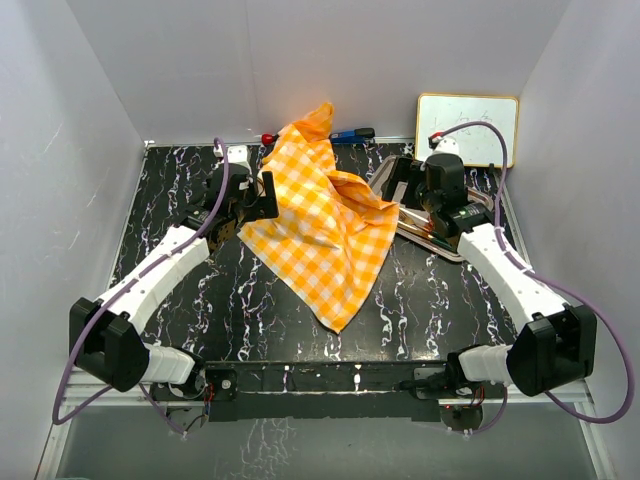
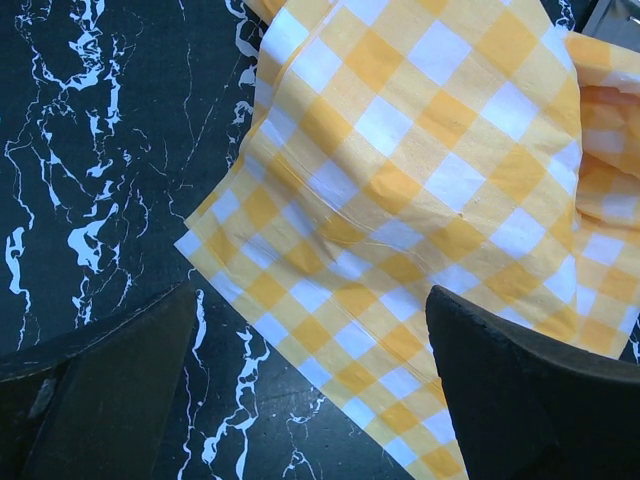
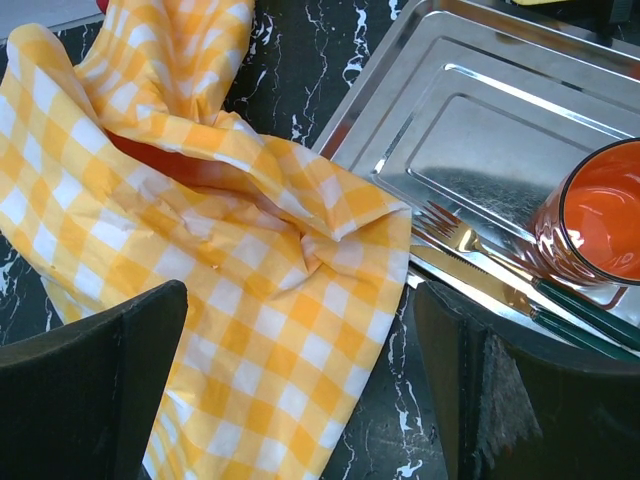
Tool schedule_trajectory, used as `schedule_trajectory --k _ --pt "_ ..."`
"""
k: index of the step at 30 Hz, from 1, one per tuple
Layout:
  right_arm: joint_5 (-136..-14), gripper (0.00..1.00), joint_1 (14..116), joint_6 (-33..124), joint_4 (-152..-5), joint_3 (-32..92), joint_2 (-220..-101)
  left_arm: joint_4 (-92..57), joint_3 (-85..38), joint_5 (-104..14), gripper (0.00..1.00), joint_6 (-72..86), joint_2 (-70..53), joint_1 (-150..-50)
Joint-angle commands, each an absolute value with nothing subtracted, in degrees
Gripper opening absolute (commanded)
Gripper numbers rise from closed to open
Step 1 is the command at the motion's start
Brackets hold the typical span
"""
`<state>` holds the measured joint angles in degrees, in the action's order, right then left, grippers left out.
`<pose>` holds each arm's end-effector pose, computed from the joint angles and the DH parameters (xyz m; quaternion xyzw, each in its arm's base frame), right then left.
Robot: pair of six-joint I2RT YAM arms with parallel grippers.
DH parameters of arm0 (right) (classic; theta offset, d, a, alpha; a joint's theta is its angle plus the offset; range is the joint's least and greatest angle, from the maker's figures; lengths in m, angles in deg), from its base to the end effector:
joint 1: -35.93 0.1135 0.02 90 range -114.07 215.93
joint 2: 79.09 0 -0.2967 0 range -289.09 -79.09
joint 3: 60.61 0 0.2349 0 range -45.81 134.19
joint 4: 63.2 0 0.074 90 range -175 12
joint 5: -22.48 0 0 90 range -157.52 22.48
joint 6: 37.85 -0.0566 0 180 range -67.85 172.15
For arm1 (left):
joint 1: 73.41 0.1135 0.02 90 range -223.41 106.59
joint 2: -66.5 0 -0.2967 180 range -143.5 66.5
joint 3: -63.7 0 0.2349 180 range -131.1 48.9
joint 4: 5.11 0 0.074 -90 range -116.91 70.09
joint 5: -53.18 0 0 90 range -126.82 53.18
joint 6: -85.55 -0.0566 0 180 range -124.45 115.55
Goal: Set the dinner table for one person
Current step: Flatten out the napkin at the center of the board.
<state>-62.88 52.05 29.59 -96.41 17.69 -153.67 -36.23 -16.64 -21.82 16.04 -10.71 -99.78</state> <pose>0.2789 0.0759 0.3506 0.0688 0.8606 0.1337 0.4866 0.2775 -0.1212 0.3553 -0.0236 0.8521 -0.1004 0.5131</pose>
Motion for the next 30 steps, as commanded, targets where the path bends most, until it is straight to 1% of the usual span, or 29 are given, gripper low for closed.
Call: schedule_trajectory --k 1,16,30 --pt "-62.33 0.96 52.43 29.16 -93.61 17.43 -149.9 -34.96 -17.53 -20.59 0.99 15.24 -10.47 -99.95" --pt "-64.0 0.96 52.45 29.51 -94.14 16.47 -149.47 -35.69 -17.93 -20.9 0.99 16.16 -13.37 -99.96" --pt "-64.51 0.97 52.5 29.74 -94.33 16.6 -149.39 -35.74 -17.72 -20.97 0.99 16.12 -13.36 -99.95"
